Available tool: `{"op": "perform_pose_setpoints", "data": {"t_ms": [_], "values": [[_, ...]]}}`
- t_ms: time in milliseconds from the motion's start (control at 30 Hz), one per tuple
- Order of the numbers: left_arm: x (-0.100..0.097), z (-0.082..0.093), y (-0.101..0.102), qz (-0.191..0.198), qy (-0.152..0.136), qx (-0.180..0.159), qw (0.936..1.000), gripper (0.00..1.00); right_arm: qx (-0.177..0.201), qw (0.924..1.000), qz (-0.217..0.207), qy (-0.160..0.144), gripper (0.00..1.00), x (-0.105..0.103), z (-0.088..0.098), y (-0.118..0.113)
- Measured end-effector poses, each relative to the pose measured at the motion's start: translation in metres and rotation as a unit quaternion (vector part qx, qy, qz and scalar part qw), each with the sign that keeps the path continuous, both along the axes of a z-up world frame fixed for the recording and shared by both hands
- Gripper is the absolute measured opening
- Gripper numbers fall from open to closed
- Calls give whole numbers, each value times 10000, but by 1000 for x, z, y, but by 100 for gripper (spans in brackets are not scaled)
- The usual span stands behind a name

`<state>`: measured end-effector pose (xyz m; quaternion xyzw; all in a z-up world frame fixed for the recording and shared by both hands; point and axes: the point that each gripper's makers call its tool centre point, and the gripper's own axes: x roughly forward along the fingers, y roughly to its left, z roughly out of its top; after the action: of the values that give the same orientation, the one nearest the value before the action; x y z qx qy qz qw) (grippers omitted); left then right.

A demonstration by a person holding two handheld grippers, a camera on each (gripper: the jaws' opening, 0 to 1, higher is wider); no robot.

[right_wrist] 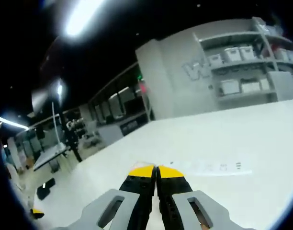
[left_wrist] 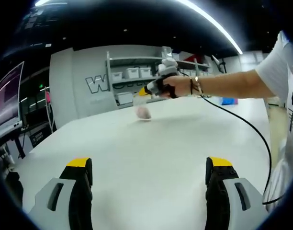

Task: Open the resealable bag by pulling the two sides of the seal apart until the entire bag opening is separated and visibly accessible.

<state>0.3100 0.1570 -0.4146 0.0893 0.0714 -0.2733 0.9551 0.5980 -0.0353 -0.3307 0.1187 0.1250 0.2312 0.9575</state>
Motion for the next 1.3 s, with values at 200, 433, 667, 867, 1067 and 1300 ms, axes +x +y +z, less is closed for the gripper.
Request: {"op": "perform_pose_setpoints", "data": {"t_ms": [200,433,667,867,1067,1300], "values": [[1,1,2,18,-9,12,10000,97,-63,9999,-100,2,0,10,-1,-1],[2,-2,1,12,23,26,10000,96,-325,9992,-192,-93,0,20,-6,2],[2,-2,0,3,22,37,10000,96,-439,9990,-19,-123,0,15,-18,18],[2,-2,-2,-19,16,39,10000,96,-533,9984,180,-76,0,5,-33,37],[1,-4,-1,-3,38,49,10000,96,-633,9975,327,5,0,-5,-48,52],[1,-4,1,-2,34,43,10000,96,-790,9957,480,21,0,-15,-58,68]]}}
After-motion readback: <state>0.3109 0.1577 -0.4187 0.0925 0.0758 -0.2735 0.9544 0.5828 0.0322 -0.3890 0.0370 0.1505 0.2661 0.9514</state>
